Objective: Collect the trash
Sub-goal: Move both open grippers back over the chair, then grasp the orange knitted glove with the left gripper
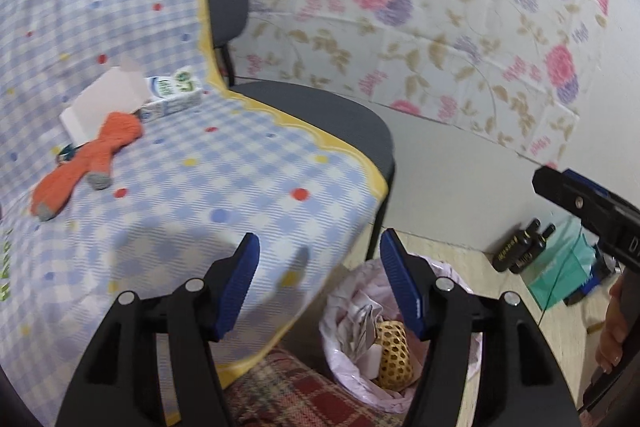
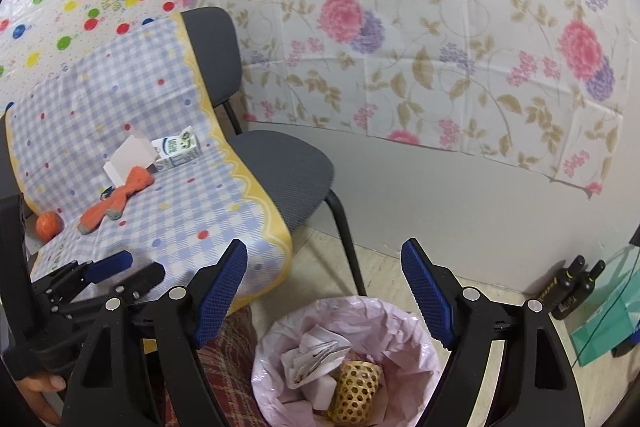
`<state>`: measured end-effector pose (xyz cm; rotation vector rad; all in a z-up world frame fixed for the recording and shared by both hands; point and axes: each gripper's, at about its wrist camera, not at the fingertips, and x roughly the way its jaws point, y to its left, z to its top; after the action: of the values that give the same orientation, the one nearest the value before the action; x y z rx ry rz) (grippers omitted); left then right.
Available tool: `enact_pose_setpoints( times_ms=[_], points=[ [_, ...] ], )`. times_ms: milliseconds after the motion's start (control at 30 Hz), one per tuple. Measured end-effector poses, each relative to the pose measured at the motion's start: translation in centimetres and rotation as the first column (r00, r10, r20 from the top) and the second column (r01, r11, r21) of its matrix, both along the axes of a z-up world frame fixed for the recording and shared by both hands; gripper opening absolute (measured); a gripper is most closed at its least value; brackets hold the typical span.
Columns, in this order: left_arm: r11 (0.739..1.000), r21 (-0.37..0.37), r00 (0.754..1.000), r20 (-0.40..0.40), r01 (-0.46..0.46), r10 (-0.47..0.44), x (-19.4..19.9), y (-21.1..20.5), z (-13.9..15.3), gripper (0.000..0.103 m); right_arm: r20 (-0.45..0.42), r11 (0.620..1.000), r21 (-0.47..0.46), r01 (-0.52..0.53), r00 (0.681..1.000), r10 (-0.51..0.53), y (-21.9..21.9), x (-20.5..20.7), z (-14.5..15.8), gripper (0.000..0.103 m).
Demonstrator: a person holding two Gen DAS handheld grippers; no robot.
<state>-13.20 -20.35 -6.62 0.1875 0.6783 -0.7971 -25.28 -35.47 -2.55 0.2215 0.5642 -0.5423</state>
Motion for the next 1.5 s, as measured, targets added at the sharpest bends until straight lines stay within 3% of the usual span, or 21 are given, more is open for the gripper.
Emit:
enact_pose_setpoints(
  times_ms=[433,767,900,1233,1400,1500],
  points=[
    [0.98,-0.011,0.979,0.045,-0.198,0.198,4.2,7.0,1.5,0.065,-0.005,0.985,0.002,-0.175,0.985,0.175,4.1,7.2,0.4,0.08],
    [0.924,-0.008,0.922,0.049,-0.383,0.383,9.8,13.8,2.2,0.067,-0.009,0.943,0.001,-0.332,0.943,0.332,7.6,14.7,0.8,0.079],
    [0.903,0.015,0.902,0.045,-0.43,0.429,12.4,15.4,1.9,0.067,-0.003,0.931,-0.001,-0.364,0.931,0.364,8.1,18.0,0.9,0.074],
    [0.881,0.07,0.884,0.003,-0.467,0.468,18.9,15.6,0.8,0.067,-0.005,0.915,0.056,-0.4,0.916,0.401,8.3,26.2,-0.9,0.067],
    [0.885,0.111,0.884,-0.076,-0.453,0.462,22.8,14.0,-0.7,0.067,-0.027,0.905,0.09,-0.416,0.907,0.419,8.4,29.4,-2.3,0.051],
    [0.896,0.103,0.889,-0.123,-0.431,0.442,24.4,13.1,-1.0,0.067,-0.041,0.9,0.098,-0.426,0.902,0.431,8.6,30.7,-3.0,0.048]
  ],
)
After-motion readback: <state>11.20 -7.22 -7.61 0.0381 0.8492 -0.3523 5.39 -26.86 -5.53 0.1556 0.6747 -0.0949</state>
